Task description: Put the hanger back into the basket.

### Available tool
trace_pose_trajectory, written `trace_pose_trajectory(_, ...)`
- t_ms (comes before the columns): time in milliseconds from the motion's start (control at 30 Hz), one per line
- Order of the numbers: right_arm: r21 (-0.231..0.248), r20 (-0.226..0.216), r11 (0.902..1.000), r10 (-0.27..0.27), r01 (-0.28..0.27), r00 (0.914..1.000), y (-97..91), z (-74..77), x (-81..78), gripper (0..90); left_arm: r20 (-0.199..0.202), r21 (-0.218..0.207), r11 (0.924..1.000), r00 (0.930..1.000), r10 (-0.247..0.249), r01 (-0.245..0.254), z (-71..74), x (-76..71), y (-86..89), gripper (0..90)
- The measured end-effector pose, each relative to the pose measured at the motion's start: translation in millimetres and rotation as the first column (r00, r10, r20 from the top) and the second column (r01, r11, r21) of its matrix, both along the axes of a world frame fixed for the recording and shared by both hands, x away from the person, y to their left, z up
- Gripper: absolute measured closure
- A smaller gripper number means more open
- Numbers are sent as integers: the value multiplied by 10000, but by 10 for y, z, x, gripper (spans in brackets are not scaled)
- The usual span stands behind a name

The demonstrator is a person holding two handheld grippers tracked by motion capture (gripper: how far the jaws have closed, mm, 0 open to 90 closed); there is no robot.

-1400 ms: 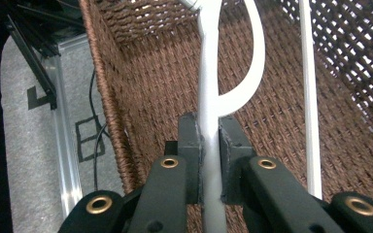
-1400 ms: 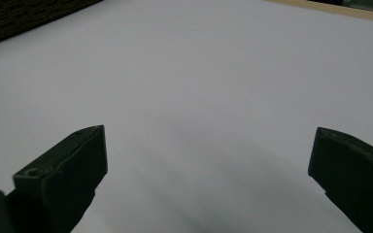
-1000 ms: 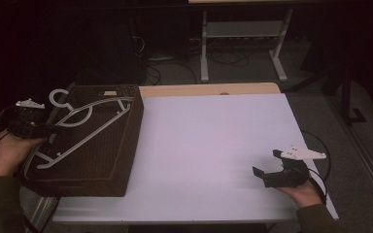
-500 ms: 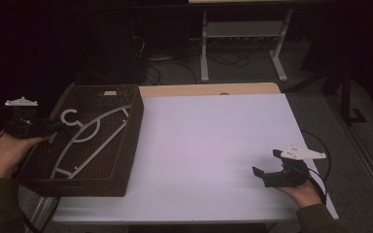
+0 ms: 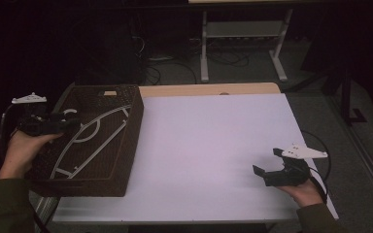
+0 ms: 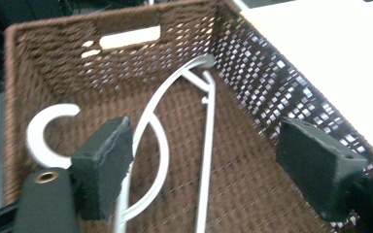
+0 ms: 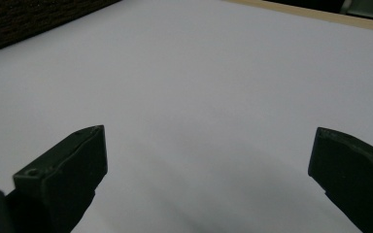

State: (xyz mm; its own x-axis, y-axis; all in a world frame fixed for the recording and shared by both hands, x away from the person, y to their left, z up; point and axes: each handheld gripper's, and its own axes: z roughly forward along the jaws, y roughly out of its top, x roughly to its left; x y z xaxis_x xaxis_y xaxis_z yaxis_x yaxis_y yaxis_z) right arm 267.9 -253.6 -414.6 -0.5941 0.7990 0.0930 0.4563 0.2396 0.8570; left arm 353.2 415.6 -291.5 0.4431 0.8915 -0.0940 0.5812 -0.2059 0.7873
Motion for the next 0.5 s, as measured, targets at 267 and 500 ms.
trace_pose_trajectory(267, 205, 288, 9996, 207, -213, 9994, 33, 108, 23, 1, 675, -736, 9955, 9962, -548, 597, 46, -70, -319, 139)
trace_pose_trajectory(500, 529, 615, 9974, 457, -490, 9971, 81, 260, 70, 1, 1326, -1203, 9849, 9852, -1082, 1244, 22, -136, -659, 94)
